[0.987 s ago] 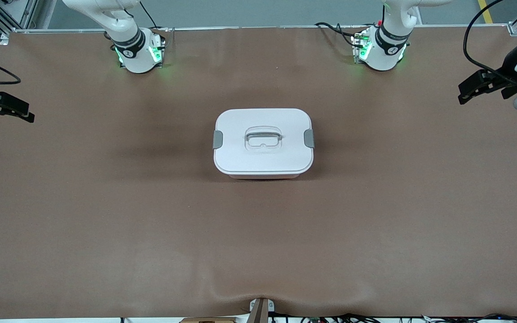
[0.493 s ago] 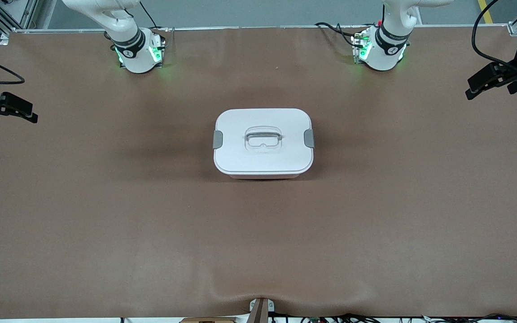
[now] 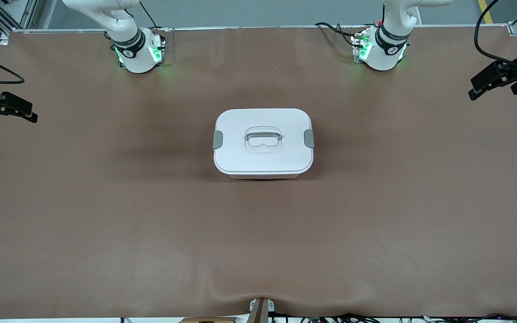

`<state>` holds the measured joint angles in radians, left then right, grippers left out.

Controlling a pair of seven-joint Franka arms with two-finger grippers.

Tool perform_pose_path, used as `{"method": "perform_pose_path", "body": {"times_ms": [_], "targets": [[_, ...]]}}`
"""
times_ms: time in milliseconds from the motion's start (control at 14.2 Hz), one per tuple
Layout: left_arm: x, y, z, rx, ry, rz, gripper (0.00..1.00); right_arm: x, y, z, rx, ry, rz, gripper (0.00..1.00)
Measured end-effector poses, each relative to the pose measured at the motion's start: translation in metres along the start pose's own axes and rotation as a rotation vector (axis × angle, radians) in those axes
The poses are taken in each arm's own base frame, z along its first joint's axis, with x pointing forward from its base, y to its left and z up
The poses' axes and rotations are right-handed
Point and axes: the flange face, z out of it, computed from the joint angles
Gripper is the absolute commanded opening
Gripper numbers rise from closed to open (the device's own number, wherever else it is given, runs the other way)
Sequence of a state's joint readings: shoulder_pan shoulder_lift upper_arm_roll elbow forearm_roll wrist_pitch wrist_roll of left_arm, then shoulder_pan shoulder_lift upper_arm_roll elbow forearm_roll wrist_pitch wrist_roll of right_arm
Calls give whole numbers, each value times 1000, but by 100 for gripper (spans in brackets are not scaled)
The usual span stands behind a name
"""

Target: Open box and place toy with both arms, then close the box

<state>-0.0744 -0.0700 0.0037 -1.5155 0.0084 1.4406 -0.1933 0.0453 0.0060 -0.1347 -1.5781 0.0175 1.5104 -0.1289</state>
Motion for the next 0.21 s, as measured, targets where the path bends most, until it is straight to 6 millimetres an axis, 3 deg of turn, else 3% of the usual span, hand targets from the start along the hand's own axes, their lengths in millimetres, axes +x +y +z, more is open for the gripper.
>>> {"method": "perform_pose_path", "body": {"times_ms": [211], "targets": [[3, -2, 5, 2, -9, -4, 100, 0, 3, -2, 0, 5, 6, 100]]}}
